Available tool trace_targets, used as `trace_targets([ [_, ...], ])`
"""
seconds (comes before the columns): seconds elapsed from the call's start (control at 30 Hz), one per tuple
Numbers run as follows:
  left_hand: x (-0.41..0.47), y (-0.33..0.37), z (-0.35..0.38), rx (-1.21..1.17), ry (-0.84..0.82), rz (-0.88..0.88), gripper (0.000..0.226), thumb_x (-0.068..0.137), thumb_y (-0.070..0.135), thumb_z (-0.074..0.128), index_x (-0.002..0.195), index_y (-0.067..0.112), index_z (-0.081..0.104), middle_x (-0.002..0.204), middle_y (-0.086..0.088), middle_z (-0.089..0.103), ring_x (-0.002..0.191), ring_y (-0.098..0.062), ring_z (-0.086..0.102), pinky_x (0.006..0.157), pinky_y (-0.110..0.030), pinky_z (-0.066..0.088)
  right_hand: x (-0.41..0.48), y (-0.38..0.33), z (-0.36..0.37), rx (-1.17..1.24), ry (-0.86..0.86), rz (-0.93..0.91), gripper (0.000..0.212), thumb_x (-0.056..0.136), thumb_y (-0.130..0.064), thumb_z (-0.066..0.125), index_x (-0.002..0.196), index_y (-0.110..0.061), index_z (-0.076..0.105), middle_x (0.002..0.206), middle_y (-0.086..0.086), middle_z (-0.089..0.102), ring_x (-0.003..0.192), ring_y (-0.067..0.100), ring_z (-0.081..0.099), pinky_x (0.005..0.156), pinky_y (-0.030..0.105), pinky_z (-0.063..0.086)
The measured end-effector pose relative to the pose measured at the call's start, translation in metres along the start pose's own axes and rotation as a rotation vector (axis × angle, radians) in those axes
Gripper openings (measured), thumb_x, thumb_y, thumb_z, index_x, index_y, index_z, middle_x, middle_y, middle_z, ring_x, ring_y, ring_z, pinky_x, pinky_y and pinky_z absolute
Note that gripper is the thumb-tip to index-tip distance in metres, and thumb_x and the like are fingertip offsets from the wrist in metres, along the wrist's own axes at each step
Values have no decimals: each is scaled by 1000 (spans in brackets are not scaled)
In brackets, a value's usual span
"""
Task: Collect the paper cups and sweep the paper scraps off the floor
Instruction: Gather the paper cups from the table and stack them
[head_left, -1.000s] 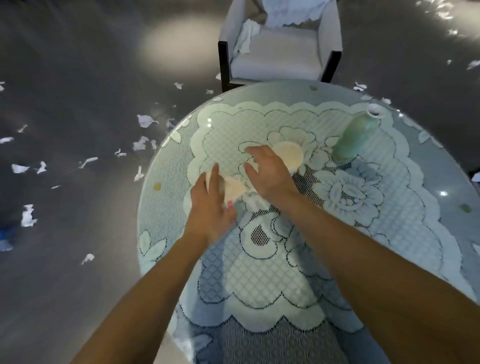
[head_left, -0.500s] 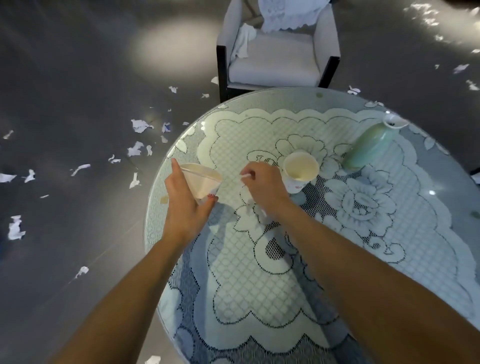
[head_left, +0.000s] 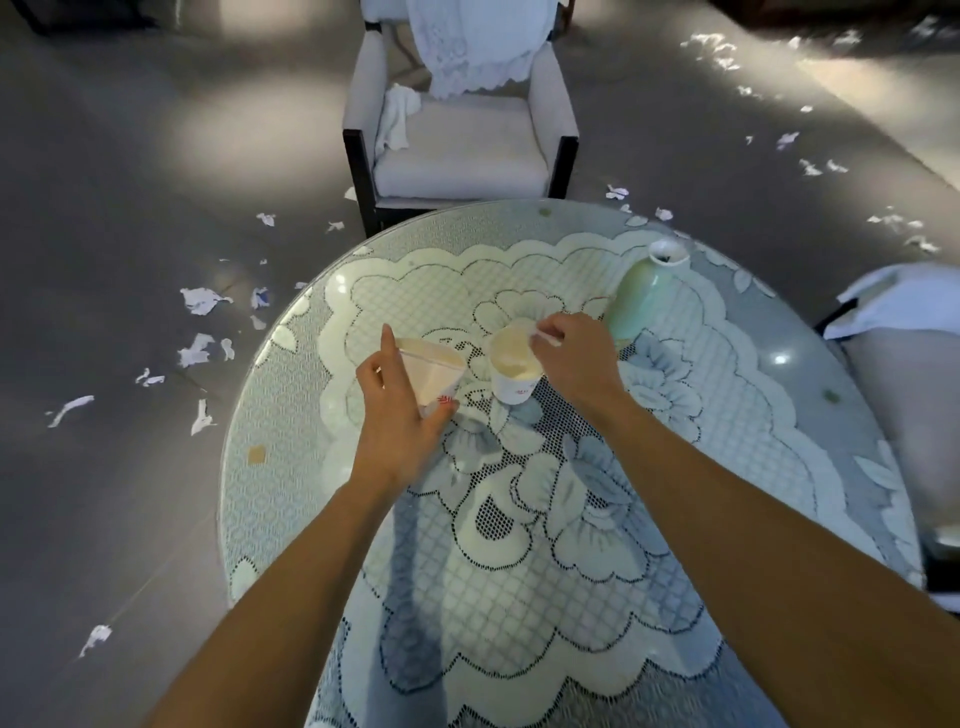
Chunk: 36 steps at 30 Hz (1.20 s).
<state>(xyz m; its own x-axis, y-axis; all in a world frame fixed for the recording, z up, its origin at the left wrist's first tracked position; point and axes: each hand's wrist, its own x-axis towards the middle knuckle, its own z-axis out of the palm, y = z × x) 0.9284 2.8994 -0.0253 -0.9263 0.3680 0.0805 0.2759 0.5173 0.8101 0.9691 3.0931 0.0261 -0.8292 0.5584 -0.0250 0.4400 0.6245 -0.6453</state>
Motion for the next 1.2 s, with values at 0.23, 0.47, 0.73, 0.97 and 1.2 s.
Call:
trace_targets([
  [0.23,2,-13,-6,5,-39,-12,107,84,30,71,150,29,-13,139,-3,19,112,-11,30,91,-27,33,-3,2,26,-2,-186,126,96,77,-54,71,151,-28,17,156,7,21,142,31,18,113,54,19],
  [0.47,4,-2,-7,18,-53,26,110,82,31,73,150,26,-13,140,-6,20,110,-7,28,95,-26,30,-12,-1,20,187,-156,109,91,81,-39,72,150,-16,19,145,10,35,130,27,39,103,42,37],
  [0.73,-11,78,41,32,-160,84,109,77,29,77,151,14,-1,147,-10,18,129,-27,31,99,-28,28,-66,52,-61,265,-15,202,82,82,-39,72,146,-13,28,138,10,40,122,26,45,84,28,40],
  [0.97,-88,198,153,-18,-319,292,102,72,26,81,149,13,15,143,-11,27,122,-22,38,93,-25,35,-171,170,-183,260,252,461,86,81,-40,72,148,-14,25,142,11,28,126,29,41,94,33,40],
  [1.2,-245,324,291,-131,-531,470,98,68,27,83,143,25,20,123,10,28,107,-2,34,85,-15,30,-340,315,-321,242,440,652,84,82,-42,70,148,-17,25,142,10,33,127,32,42,101,41,40],
])
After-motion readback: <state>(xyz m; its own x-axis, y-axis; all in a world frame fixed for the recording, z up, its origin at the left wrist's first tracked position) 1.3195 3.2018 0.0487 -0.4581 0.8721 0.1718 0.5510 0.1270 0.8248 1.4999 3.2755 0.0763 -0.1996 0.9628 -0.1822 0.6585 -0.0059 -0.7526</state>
